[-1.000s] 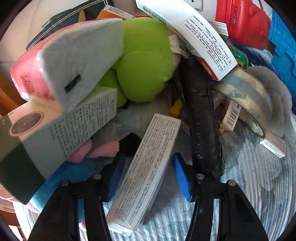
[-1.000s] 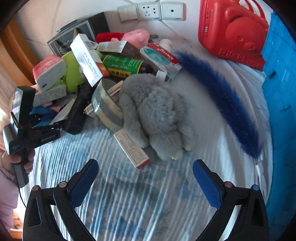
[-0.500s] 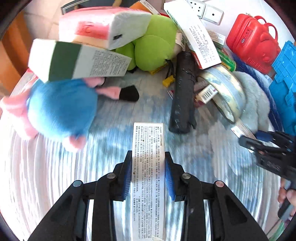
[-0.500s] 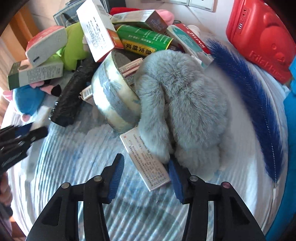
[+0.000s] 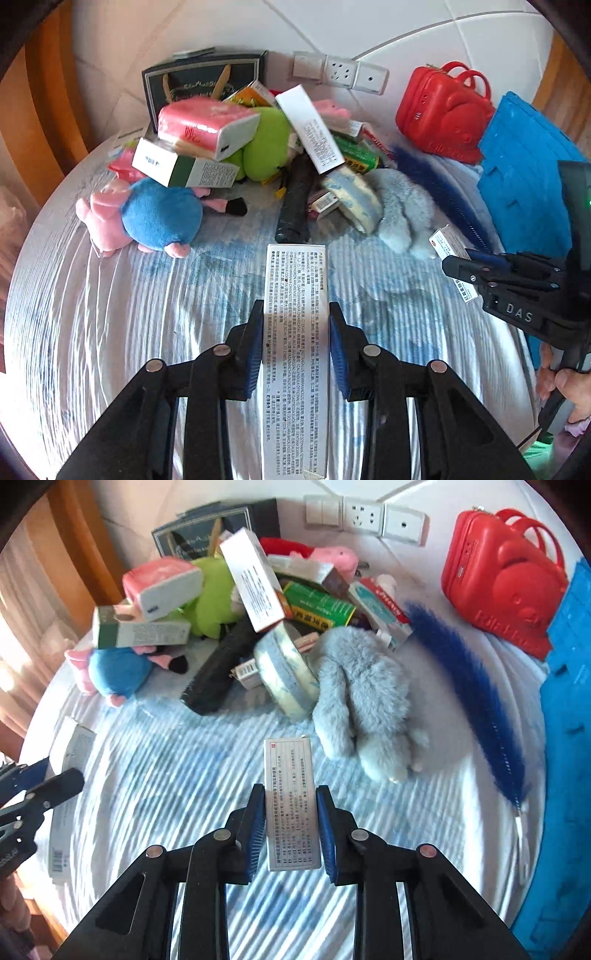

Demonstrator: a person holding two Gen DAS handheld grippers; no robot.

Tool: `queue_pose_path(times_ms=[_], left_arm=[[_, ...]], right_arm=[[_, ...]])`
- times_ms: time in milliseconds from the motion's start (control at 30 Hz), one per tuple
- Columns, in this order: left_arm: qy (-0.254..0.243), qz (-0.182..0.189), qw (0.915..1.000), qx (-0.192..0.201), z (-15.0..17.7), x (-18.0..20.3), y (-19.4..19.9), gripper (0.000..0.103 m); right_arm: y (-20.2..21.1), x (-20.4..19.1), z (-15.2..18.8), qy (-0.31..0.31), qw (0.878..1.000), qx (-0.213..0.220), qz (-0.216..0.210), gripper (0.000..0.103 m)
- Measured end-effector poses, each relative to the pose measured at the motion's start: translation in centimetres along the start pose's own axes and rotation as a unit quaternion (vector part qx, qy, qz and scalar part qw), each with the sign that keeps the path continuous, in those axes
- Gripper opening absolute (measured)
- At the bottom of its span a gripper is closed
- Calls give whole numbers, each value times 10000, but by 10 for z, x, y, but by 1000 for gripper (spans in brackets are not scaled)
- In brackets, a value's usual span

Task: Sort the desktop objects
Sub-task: 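Carry both boxes into the blue crate and open both tools to release them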

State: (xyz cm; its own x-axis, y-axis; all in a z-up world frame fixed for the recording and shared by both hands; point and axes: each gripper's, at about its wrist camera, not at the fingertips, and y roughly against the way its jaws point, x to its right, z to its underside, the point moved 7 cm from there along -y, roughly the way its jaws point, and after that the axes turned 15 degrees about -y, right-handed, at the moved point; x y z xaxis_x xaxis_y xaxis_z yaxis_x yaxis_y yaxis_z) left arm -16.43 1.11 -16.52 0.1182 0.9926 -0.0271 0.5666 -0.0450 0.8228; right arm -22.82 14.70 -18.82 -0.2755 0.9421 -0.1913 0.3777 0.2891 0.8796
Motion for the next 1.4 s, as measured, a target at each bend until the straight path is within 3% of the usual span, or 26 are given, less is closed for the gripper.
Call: queue_pose_path(times_ms=[200, 267, 400, 567, 700, 833, 1033, 1200, 1300, 1400], left_arm=[[-401, 282, 9964, 698, -36, 47, 64, 31], [-490, 501, 9925, 997, -52, 71, 90, 31], [-777, 595, 9819, 1621, -91, 131, 144, 31], [-1051, 1011, 9668, 2096, -148, 227, 198, 31], [-1165, 1390, 9589, 2184, -194, 306, 221, 31], [-1485, 1492, 9562, 2033, -236, 384, 216, 31], [-1903, 1365, 9669, 1012, -261, 476, 144, 31], [-1984, 1070, 9740, 238, -265, 503, 84, 31], [-1895, 844, 9782, 131, -286, 507, 71, 31], [-1882, 513, 9804, 269, -310, 513, 61, 31]], right_arm=[[105, 5, -6, -67, 9956, 927, 129, 27], [151, 17, -7, -152, 9914, 1290, 128, 27], [240, 49, -14, -208, 9804, 1961, 40, 27], [335, 117, -22, -225, 9665, 2553, 131, 27], [389, 202, -36, -437, 9599, 2740, 406, 27], [402, 287, -48, -781, 9580, 2638, 809, 27], [371, 386, -42, -1099, 9644, 1984, 1357, 27], [337, 447, -27, -1580, 9688, 1373, 1329, 27], [339, 470, -36, -1826, 9661, 1353, 1228, 27], [338, 485, -60, -2016, 9628, 1436, 1082, 27]])
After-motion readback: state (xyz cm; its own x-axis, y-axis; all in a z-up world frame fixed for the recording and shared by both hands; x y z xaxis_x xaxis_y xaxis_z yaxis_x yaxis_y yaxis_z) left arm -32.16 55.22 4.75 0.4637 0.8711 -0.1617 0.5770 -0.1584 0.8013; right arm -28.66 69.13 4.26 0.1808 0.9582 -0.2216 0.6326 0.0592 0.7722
